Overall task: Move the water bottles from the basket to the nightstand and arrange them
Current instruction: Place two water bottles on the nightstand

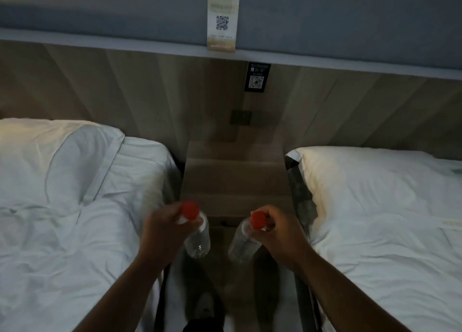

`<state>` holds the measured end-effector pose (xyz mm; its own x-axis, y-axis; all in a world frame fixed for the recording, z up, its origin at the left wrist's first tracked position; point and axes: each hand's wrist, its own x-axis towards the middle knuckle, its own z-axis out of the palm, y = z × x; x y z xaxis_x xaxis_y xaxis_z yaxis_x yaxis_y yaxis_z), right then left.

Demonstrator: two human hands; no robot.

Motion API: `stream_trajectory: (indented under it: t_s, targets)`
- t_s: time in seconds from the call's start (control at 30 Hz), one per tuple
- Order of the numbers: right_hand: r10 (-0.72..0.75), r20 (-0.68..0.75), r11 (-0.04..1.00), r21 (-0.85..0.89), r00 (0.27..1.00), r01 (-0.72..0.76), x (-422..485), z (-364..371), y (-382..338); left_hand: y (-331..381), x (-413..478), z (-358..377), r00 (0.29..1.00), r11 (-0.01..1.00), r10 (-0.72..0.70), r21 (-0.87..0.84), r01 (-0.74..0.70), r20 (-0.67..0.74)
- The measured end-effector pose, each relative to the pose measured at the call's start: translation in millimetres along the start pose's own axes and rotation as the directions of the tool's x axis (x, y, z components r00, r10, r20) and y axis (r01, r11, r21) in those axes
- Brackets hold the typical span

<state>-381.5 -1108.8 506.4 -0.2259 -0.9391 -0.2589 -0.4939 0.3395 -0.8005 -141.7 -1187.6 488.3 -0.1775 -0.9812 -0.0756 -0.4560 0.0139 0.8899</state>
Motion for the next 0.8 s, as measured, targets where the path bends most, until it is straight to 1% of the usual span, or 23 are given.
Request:
stream_trajectory:
  t_s: [0.1,0.27,0.37,0.53,0.6,0.73,0.8]
  targets:
    - [0.027,0.003,1.000,0.006,1.000,-0.027,38.7,7.1,-4.8,-7.3,45.0,3.9,0.997,0.997,-0.067,-0.025,0.069,0.047]
    - [0.077,-0.049,0.997,0.003,0.996,-0.077,116.2,20.0,14.4,-36.2,117.8,31.0,0.986,0.986,-0.166,-0.023,0.166,0.010]
    - [0.076,-0.066,0.997,-0.001,0.995,-0.076,165.6,24.7,33.8,-53.3,159.7,52.2,0.976,0.976,-0.216,-0.029,0.215,-0.019]
    - [-0.007,-0.056,0.999,-0.039,0.998,0.005,249.1,27.8,54.0,-70.3,222.6,85.0,0.981,0.986,-0.162,0.022,0.165,-0.106]
    - [-0.041,-0.041,0.998,-0.053,0.998,0.039,279.3,30.0,57.3,-74.7,241.6,94.6,0.984,0.990,-0.137,0.030,0.141,-0.111]
    - [-0.115,-0.070,0.991,-0.082,0.991,0.109,332.0,38.9,67.3,-85.3,279.7,106.4,0.993,0.995,-0.064,0.070,0.072,-0.099]
    - [-0.127,-0.067,0.987,-0.110,0.990,0.119,351.8,45.9,74.4,-92.1,293.0,112.1,0.993,0.997,-0.061,0.034,0.065,-0.097]
